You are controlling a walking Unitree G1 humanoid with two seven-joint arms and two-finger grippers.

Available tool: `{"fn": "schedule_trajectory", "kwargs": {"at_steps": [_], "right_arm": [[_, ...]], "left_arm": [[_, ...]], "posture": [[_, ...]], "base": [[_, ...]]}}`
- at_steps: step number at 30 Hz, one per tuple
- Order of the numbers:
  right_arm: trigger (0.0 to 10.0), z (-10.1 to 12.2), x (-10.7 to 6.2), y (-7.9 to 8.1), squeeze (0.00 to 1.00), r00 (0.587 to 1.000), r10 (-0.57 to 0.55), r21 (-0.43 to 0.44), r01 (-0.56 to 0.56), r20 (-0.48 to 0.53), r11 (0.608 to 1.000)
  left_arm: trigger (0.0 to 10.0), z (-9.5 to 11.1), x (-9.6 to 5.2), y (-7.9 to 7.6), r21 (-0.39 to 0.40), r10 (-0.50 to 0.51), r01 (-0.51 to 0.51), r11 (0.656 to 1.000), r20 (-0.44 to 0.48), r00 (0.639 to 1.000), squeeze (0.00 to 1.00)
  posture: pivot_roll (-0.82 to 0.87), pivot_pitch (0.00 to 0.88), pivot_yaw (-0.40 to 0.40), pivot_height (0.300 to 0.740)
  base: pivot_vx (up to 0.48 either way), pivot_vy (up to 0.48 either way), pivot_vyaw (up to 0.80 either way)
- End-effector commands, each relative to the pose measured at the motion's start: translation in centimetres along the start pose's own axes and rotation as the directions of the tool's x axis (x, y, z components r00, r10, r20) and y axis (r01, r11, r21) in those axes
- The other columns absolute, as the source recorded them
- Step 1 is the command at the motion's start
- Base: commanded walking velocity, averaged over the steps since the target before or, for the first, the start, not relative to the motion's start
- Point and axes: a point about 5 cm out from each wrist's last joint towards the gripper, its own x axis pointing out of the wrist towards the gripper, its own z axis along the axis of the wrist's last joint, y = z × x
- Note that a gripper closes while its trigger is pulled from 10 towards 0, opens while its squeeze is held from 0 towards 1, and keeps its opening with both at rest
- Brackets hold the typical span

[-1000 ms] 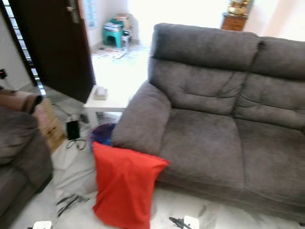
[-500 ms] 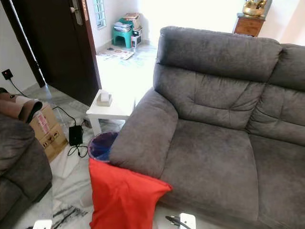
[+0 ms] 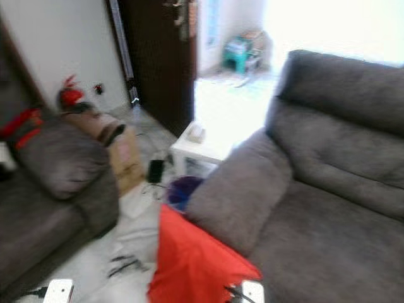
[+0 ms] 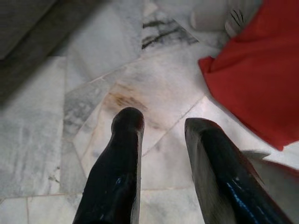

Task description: Move the pillow to the sofa from floor

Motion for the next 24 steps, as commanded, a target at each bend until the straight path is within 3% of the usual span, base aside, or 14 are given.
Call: {"fn": "schedule_trajectory", "kwargs": {"at_steps": [1, 2, 5, 6, 7, 11, 15, 20, 24], "right_arm": [[10.0, 0.3, 0.0, 0.1, 0.00, 0.999, -0.004, 0.053, 0.001, 0.054, 0.999], [10.0, 0.4, 0.0, 0.1, 0.00, 0.998, -0.004, 0.055, 0.001, 0.064, 0.999], [10.0, 8.6, 0.5, -0.6, 0.00, 0.962, 0.010, 0.012, -0.013, 0.274, 1.000], [10.0, 10.8, 0.3, -0.5, 0.00, 0.934, 0.031, -0.003, -0.031, 0.356, 0.999], [10.0, 11.4, 0.2, -0.5, 0.00, 0.923, 0.041, -0.009, -0.040, 0.383, 0.999], [10.0, 13.1, -0.4, -0.5, 0.00, 0.872, 0.082, -0.064, -0.059, 0.482, 0.996], [10.0, 13.1, -1.0, -1.2, 0.00, 0.835, 0.095, -0.102, -0.047, 0.542, 0.994], [10.0, 12.1, -1.7, -2.6, 0.00, 0.818, 0.062, -0.078, -0.020, 0.572, 0.997], [10.0, 11.5, -1.7, -2.8, 0.00, 0.820, 0.034, -0.061, 0.001, 0.571, 0.998]], "left_arm": [[10.0, 3.1, 0.5, 0.0, 0.015, -0.003, 0.001, 1.000, 0.112, 0.994, 0.00], [10.0, 3.7, 0.5, 0.0, 0.019, -0.004, 0.001, 1.000, 0.135, 0.991, 0.00], [10.0, 5.9, 0.6, 0.0, 0.037, -0.012, 0.004, 0.999, 0.231, 0.973, 0.00], [10.0, 7.2, 0.5, -0.1, 0.043, -0.027, 0.015, 0.999, 0.299, 0.954, 0.00], [10.0, 7.7, 0.5, -0.2, 0.040, -0.034, 0.022, 0.999, 0.330, 0.943, 0.00], [10.0, 8.9, -0.1, -0.6, 0.032, -0.050, 0.040, 0.999, 0.446, 0.894, 0.00], [10.0, 8.3, -1.0, -1.7, 0.090, -0.094, 0.055, 0.994, 0.525, 0.846, 0.00], [10.0, 8.0, -2.1, -2.6, 0.176, -0.153, 0.060, 0.983, 0.583, 0.798, 0.00], [10.0, 8.9, -2.2, -3.3, 0.195, -0.177, 0.070, 0.978, 0.605, 0.776, 0.00]], "posture": [[0.12, 0.000, 0.004, 0.740], [0.12, 0.000, 0.006, 0.740], [0.13, 0.000, 0.006, 0.740], [0.13, 0.000, 0.007, 0.740], [0.13, 0.000, 0.007, 0.740], [0.12, 0.000, 0.010, 0.740], [0.11, 0.000, 0.015, 0.740], [0.12, 0.000, 0.010, 0.740], [0.10, 0.000, 0.017, 0.740]], "base": [[0.000, 0.000, 0.00], [0.000, 0.000, 0.00], [0.000, 0.000, 0.00], [0.000, 0.000, 0.00], [0.000, 0.000, 0.00], [0.000, 0.000, 0.00], [0.000, 0.000, 0.00], [0.000, 0.000, 0.00], [0.000, 0.000, 0.00]]}}
